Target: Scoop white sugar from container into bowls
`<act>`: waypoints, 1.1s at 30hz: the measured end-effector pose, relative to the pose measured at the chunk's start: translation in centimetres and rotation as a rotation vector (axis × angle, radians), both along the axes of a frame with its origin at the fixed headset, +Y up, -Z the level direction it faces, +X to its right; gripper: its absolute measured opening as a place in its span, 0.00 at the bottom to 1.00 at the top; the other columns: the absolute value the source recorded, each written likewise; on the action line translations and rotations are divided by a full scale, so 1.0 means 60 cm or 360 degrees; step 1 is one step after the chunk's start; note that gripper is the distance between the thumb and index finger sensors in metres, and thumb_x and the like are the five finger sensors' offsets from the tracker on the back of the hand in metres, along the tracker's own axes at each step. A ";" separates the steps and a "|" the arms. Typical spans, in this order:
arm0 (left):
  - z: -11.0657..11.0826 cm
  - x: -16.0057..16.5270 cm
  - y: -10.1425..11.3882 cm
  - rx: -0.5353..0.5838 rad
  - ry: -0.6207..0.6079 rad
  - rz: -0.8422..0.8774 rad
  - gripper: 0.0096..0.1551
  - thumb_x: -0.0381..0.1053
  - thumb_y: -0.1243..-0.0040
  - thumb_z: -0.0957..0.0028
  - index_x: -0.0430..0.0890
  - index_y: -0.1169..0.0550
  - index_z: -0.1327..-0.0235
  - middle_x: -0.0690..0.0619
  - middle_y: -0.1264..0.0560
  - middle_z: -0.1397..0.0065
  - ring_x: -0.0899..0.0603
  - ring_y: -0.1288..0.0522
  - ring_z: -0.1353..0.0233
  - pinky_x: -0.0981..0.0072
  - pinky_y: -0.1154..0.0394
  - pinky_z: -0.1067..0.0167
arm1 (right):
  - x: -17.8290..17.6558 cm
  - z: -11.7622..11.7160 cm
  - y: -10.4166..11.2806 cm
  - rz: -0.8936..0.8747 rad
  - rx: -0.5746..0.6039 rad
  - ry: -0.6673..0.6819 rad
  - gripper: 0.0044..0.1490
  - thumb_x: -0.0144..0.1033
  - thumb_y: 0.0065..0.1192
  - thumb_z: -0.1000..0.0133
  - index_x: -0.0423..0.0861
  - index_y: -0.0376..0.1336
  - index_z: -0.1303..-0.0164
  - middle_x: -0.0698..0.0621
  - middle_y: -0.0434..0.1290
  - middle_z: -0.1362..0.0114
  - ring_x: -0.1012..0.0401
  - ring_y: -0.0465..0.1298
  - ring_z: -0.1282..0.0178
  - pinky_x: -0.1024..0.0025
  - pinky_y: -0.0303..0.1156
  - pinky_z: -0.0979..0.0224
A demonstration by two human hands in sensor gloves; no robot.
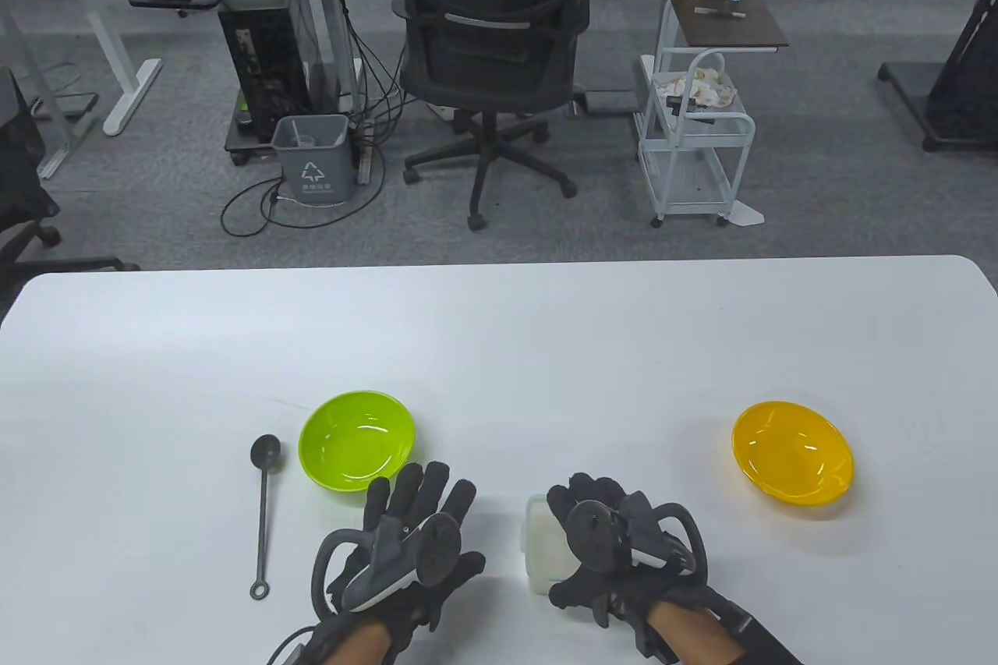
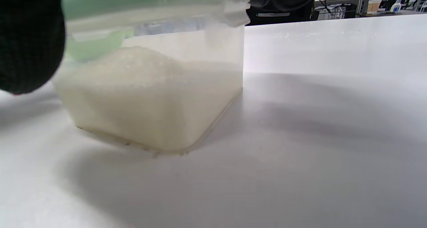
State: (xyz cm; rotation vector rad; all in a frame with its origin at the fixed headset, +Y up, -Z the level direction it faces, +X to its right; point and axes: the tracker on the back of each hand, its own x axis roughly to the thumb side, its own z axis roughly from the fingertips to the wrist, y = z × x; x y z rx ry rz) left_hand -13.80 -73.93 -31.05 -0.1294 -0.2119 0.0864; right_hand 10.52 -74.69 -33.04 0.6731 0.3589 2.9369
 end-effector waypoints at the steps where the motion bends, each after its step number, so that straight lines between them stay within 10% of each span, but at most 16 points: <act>1: 0.000 0.004 0.003 -0.0015 0.0007 0.0058 0.51 0.79 0.53 0.59 0.71 0.49 0.18 0.60 0.58 0.10 0.42 0.55 0.08 0.38 0.63 0.19 | 0.003 -0.001 0.002 -0.0033 -0.0021 -0.0003 0.69 0.70 0.70 0.58 0.54 0.37 0.17 0.39 0.35 0.13 0.38 0.43 0.13 0.40 0.50 0.17; 13: -0.041 0.065 0.044 -0.0357 0.0094 0.0248 0.53 0.77 0.48 0.57 0.64 0.46 0.17 0.56 0.49 0.10 0.42 0.44 0.09 0.38 0.54 0.17 | 0.078 0.000 0.044 -0.0523 -0.0095 -0.0523 0.57 0.66 0.62 0.50 0.53 0.44 0.18 0.37 0.50 0.15 0.41 0.64 0.19 0.47 0.65 0.24; 24: -0.058 0.082 -0.033 -0.0674 0.0205 0.0533 0.40 0.71 0.50 0.50 0.60 0.34 0.23 0.61 0.28 0.22 0.50 0.22 0.25 0.47 0.34 0.22 | 0.127 -0.014 -0.027 -0.0875 -0.0495 -0.0934 0.36 0.50 0.60 0.45 0.47 0.62 0.28 0.41 0.77 0.35 0.54 0.86 0.50 0.62 0.80 0.47; 33: -0.061 0.072 -0.049 -0.0835 0.0316 0.0736 0.36 0.70 0.48 0.52 0.57 0.27 0.32 0.64 0.19 0.37 0.56 0.15 0.40 0.54 0.26 0.30 | 0.134 -0.021 -0.042 -0.1055 -0.0695 -0.1026 0.34 0.48 0.62 0.46 0.45 0.65 0.32 0.41 0.79 0.40 0.57 0.84 0.58 0.63 0.78 0.49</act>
